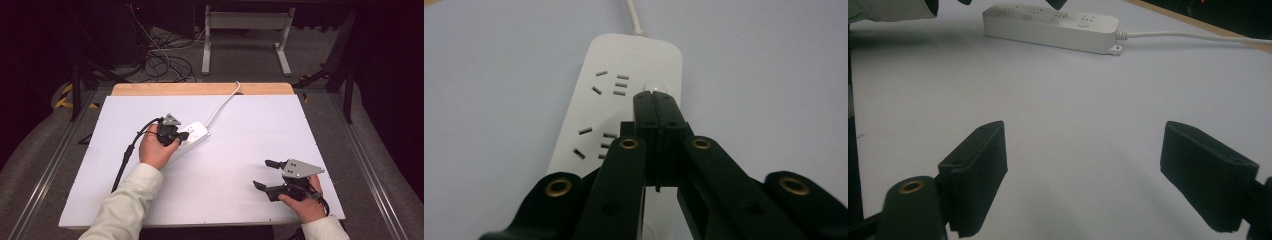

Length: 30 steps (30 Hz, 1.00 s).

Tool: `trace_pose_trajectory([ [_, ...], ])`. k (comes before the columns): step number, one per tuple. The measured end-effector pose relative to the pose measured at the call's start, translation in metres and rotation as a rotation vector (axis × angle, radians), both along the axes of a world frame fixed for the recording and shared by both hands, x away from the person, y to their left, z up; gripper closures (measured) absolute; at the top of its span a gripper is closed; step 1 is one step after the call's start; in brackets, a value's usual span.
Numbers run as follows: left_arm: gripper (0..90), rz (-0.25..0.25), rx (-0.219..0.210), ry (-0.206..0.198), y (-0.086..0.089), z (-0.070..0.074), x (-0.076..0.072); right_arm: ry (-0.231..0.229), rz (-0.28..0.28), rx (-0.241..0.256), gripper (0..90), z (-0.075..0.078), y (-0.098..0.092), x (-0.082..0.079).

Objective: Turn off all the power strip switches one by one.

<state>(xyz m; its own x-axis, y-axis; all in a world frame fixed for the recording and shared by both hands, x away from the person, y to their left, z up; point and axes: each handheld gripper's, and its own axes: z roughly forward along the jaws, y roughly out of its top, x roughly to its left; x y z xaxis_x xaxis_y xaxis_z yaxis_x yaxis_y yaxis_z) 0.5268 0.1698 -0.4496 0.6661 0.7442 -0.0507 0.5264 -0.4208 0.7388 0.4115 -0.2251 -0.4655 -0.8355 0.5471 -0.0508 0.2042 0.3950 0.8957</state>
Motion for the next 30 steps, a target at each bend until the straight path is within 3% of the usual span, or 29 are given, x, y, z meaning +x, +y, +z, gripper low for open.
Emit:
trace_pose_trajectory([
  [14,90.0,0.006,0.039,0.038,-0.0025,-0.0056,0.0014,0.002,0.004,0.004,19.7,0.0003,0.0003,-0.0004],
  [30,90.0,-0.004,0.087,0.026,-0.0067,-0.0067,-0.0001,0.002,0.006,0.003,19.7,0.0007,0.0008,-0.0009],
])
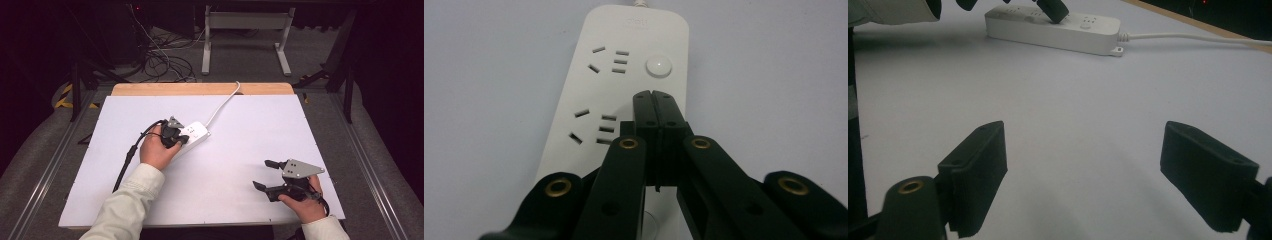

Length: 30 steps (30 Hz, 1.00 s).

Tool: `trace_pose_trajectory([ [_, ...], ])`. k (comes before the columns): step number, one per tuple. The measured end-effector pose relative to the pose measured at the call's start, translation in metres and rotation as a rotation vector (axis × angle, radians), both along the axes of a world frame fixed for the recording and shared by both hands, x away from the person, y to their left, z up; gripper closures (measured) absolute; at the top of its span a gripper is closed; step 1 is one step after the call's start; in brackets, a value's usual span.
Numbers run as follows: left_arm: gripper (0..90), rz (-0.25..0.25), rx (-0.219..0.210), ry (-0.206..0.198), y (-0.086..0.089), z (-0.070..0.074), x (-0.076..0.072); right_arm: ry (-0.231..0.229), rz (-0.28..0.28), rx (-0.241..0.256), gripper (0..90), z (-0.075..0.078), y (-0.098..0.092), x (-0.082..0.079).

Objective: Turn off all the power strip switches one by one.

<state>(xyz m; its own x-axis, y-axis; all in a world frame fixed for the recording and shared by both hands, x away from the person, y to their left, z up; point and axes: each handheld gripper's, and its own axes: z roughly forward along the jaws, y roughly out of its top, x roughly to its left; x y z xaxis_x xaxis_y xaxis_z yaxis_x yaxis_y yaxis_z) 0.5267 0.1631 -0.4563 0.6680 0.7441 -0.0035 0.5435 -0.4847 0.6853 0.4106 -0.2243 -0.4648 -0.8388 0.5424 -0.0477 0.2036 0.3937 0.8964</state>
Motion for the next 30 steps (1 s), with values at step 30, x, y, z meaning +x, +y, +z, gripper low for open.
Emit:
trace_pose_trajectory([
  [30,90.0,0.02,0.001,0.015,-0.0012,-0.0004,-0.0005,0.0,0.005,-0.001,19.7,-0.0001,0.0004,-0.0005],
])
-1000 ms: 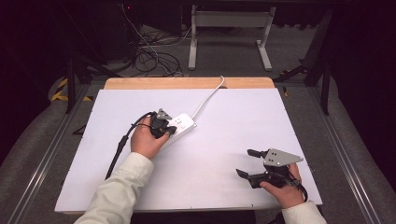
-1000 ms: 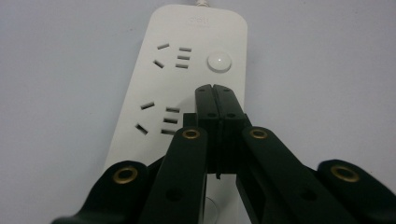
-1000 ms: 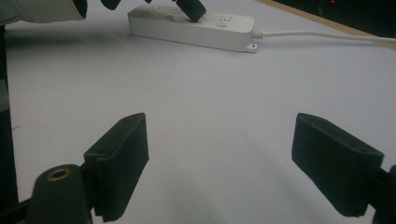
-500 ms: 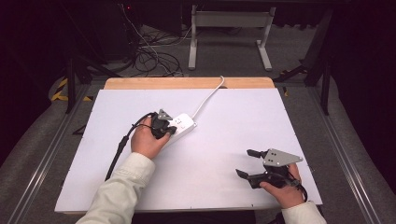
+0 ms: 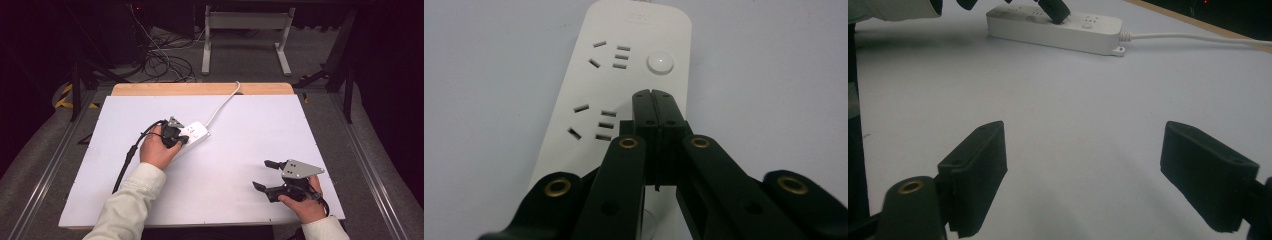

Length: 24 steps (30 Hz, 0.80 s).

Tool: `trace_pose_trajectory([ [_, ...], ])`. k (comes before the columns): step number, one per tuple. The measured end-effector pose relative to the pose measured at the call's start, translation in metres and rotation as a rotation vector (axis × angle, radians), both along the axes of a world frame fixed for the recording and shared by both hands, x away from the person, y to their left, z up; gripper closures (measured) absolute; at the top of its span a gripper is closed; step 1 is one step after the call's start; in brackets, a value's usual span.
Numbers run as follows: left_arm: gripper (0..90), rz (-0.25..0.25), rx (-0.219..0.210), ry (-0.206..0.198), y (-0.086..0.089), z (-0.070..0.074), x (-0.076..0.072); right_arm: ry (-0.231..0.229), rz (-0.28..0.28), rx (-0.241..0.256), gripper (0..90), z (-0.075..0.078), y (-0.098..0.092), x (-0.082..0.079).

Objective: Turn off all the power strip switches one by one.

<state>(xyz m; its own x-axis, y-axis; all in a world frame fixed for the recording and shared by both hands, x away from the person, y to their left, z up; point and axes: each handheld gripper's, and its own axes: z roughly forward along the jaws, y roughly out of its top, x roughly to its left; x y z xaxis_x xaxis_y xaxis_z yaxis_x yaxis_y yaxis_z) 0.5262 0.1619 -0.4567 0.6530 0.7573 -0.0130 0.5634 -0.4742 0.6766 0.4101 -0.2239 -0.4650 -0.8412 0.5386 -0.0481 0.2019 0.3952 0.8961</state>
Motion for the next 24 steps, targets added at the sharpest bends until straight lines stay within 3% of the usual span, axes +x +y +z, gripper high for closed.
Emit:
trace_pose_trajectory([
  [2,90.0,0.002,0.002,-0.01,0.0,0.0,-0.001,-0.002,-0.001,0.002,19.6,0.0,0.0,0.0],
  [3,90.0,0.007,0.023,-0.046,-0.001,0.003,-0.002,-0.003,-0.002,0.005,19.5,0.0,0.0,0.0],
  [4,90.0,0.007,0.023,-0.046,-0.001,0.003,-0.002,-0.003,-0.002,0.005,19.5,0.0,0.0,0.0],
  [7,90.0,-0.016,-0.069,-0.077,-0.001,0.01,-0.007,-0.007,0.002,0.003,19.5,0.001,0.001,0.0],
  [11,90.0,-0.035,-0.117,-0.085,-0.002,0.019,-0.01,-0.003,0.0,0.004,19.5,0.0,0.0,0.0],
  [17,90.0,-0.038,-0.112,-0.106,0.003,0.023,-0.011,-0.006,-0.002,0.007,19.5,0.001,0.0,-0.001],
  [24,90.0,-0.039,-0.137,-0.118,0.005,0.026,-0.01,-0.006,-0.001,0.005,19.5,0.001,0.0,0.0],
])
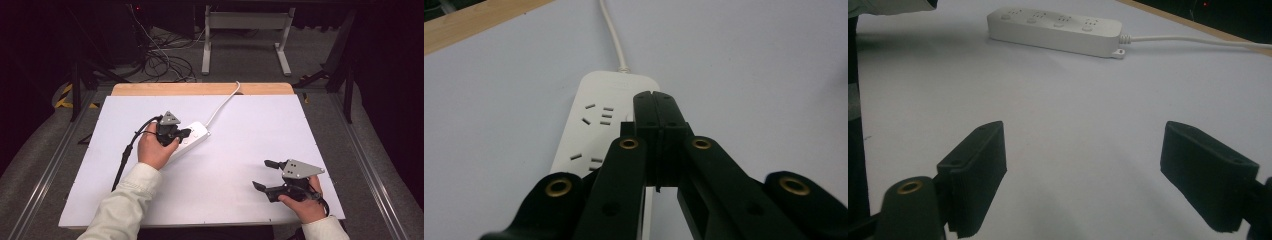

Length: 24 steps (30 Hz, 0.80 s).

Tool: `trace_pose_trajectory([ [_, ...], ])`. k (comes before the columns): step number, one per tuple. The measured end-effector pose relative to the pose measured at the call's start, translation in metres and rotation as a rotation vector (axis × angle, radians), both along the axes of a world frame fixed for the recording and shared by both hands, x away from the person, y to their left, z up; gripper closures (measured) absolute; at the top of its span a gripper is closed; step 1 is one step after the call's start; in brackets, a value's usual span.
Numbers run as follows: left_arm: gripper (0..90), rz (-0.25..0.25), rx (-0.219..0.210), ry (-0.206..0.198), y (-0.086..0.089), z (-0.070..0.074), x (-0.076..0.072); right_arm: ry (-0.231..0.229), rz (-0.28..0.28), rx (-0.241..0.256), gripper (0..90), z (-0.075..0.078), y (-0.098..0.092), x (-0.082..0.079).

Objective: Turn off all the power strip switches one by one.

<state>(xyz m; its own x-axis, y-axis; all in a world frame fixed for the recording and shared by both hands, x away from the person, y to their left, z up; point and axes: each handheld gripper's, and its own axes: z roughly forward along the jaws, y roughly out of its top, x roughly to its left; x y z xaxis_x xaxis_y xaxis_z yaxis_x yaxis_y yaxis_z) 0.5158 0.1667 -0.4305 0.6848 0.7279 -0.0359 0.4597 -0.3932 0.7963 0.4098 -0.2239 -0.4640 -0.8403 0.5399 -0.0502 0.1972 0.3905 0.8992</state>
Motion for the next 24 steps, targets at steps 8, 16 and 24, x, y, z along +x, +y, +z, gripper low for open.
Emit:
trace_pose_trajectory([
  [8,90.0,-0.008,-0.008,0.005,-0.004,0.006,0.005,0.001,0.002,0.0,19.5,-0.001,0.0,0.0],
  [16,90.0,-0.013,-0.003,0.008,-0.019,0.011,0.018,0.001,0.003,-0.001,19.4,-0.001,0.0,0.0],
  [24,90.0,0.008,-0.006,0.057,-0.025,-0.001,0.029,-0.001,0.005,0.007,19.3,0.0,-0.002,0.0],
])
